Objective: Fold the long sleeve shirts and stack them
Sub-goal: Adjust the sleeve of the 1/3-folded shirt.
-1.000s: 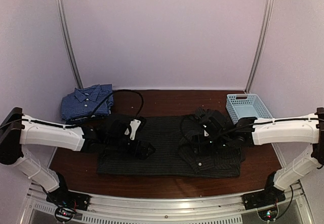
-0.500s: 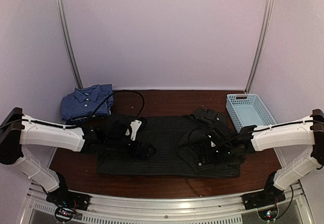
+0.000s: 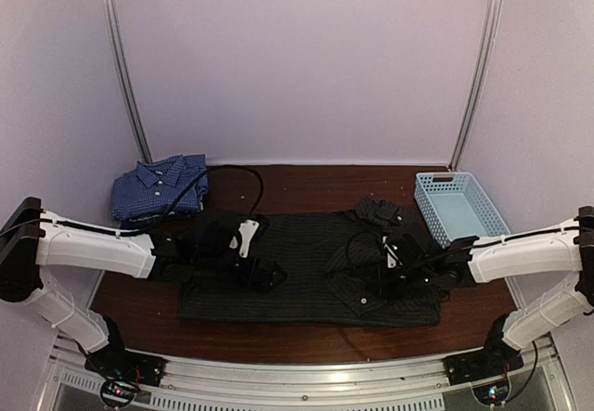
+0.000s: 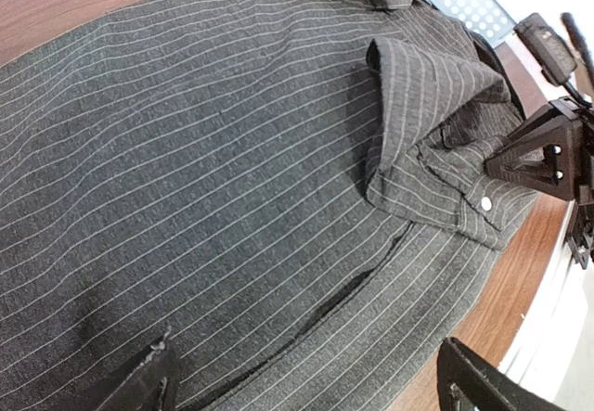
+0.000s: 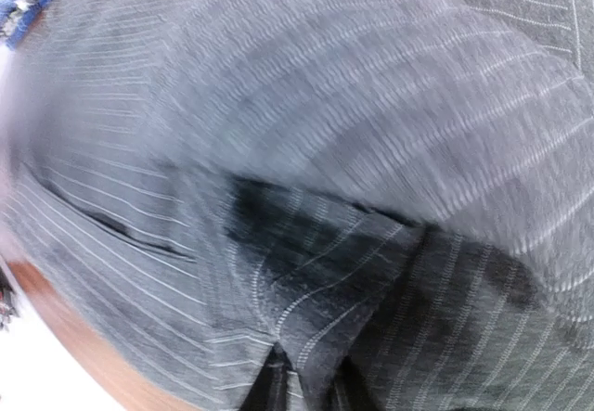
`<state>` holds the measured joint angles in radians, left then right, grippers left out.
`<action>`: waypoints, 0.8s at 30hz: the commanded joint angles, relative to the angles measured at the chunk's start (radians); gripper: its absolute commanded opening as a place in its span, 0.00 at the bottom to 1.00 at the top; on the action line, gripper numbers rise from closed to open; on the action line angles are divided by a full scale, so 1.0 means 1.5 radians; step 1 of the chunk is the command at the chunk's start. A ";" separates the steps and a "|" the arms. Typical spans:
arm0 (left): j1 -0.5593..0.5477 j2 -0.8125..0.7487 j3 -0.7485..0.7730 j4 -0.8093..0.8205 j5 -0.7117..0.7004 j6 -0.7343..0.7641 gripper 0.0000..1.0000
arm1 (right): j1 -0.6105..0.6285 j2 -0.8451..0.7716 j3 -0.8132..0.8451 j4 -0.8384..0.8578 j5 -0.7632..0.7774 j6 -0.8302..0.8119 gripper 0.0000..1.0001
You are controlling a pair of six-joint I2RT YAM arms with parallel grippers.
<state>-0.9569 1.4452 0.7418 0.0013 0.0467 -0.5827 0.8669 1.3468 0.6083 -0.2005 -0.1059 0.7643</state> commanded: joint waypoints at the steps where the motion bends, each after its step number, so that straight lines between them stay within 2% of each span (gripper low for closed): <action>1: -0.003 -0.020 -0.011 0.046 -0.001 -0.023 0.98 | -0.003 -0.030 -0.004 0.076 -0.031 0.021 0.09; 4: -0.003 -0.028 -0.020 0.072 0.025 -0.042 0.98 | -0.002 -0.059 -0.001 0.112 -0.033 0.047 0.00; 9: -0.003 -0.047 -0.038 0.141 0.078 -0.042 0.98 | -0.001 -0.095 0.002 0.211 -0.044 0.106 0.00; 13: -0.005 -0.055 -0.029 0.156 0.092 0.017 0.98 | 0.003 -0.090 0.010 0.263 -0.043 0.152 0.00; 15: -0.018 -0.057 -0.017 0.154 0.065 0.058 0.98 | 0.005 -0.082 0.006 0.293 -0.044 0.181 0.00; 20: -0.099 -0.045 0.017 0.152 -0.100 0.220 0.98 | 0.012 -0.063 -0.031 0.413 -0.049 0.266 0.00; 24: -0.101 0.000 0.080 0.095 -0.068 0.193 0.98 | 0.023 -0.047 -0.037 0.462 -0.033 0.280 0.00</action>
<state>-1.1080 1.3918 0.7620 0.1551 -0.0177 -0.3553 0.8841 1.2533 0.5755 0.3420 -0.1680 1.1141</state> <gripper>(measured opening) 0.976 0.018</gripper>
